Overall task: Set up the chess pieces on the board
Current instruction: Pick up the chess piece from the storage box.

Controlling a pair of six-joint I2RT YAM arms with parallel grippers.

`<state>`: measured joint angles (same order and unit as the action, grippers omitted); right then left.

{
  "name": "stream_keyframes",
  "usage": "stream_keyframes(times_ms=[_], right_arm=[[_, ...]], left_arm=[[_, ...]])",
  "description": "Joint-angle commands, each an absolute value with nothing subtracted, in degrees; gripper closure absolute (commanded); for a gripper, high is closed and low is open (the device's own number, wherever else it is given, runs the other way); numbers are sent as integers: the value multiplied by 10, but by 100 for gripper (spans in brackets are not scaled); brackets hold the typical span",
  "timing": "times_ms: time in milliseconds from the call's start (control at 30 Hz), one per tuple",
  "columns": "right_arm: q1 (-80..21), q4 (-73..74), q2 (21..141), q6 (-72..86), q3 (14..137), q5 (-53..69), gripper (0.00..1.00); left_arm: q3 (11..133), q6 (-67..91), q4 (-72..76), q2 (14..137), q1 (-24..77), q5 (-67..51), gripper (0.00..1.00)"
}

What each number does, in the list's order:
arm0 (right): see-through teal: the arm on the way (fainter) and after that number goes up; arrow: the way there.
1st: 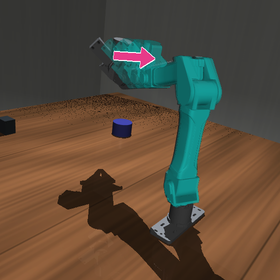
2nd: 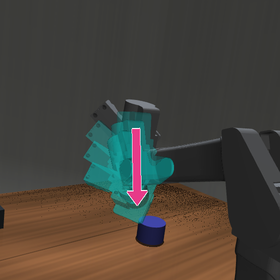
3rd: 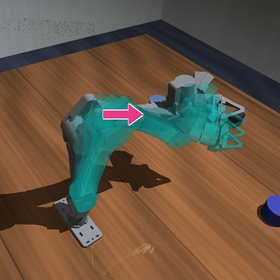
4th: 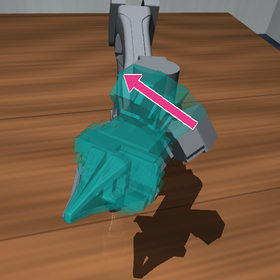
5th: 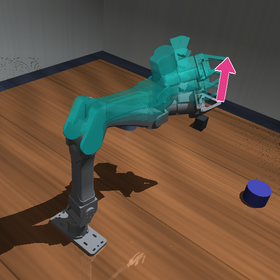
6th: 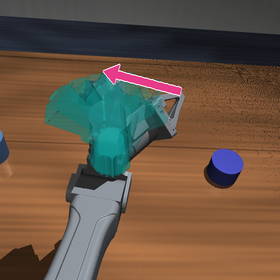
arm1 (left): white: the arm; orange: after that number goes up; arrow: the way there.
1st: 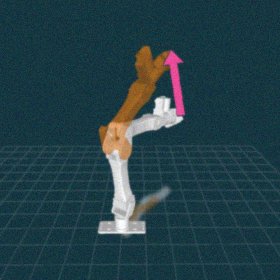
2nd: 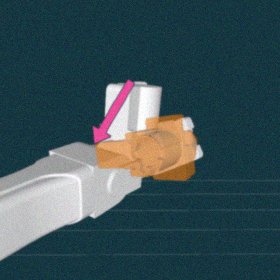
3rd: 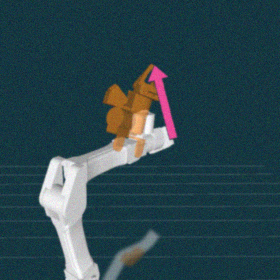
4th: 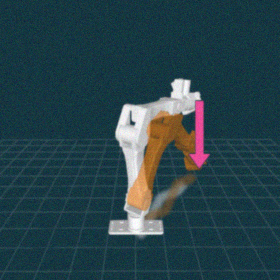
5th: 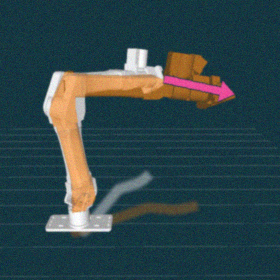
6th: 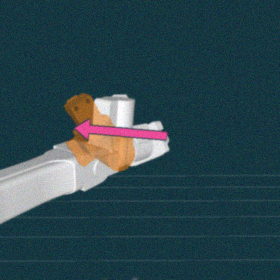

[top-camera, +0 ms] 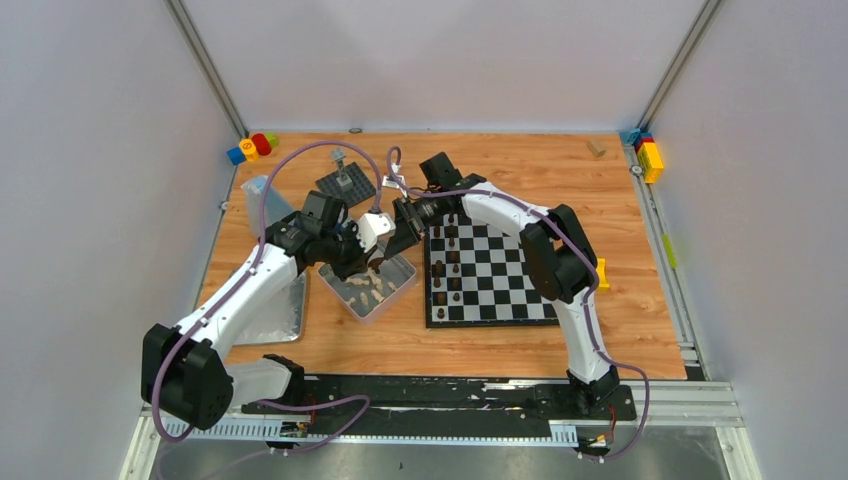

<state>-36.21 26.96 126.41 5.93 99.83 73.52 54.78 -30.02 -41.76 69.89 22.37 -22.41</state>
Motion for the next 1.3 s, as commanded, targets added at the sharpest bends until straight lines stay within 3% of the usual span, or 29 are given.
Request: stream_keyframes(times_ms=[0,400,900,1267], right_arm=[[-365,253,1257,51,997,744,59],[-366,254,1254,48,990,744,66],[-349,261,1242,44,1003,725,98],[-320,268,1239,44,1006,702,100]], left_arm=[[546,-289,-401,682,219,-234,100],[542,-286,-395,683,218,-226,100],[519,-297,-390,687,211,-210,100],[510,-307,-379,695,188,-216,100]])
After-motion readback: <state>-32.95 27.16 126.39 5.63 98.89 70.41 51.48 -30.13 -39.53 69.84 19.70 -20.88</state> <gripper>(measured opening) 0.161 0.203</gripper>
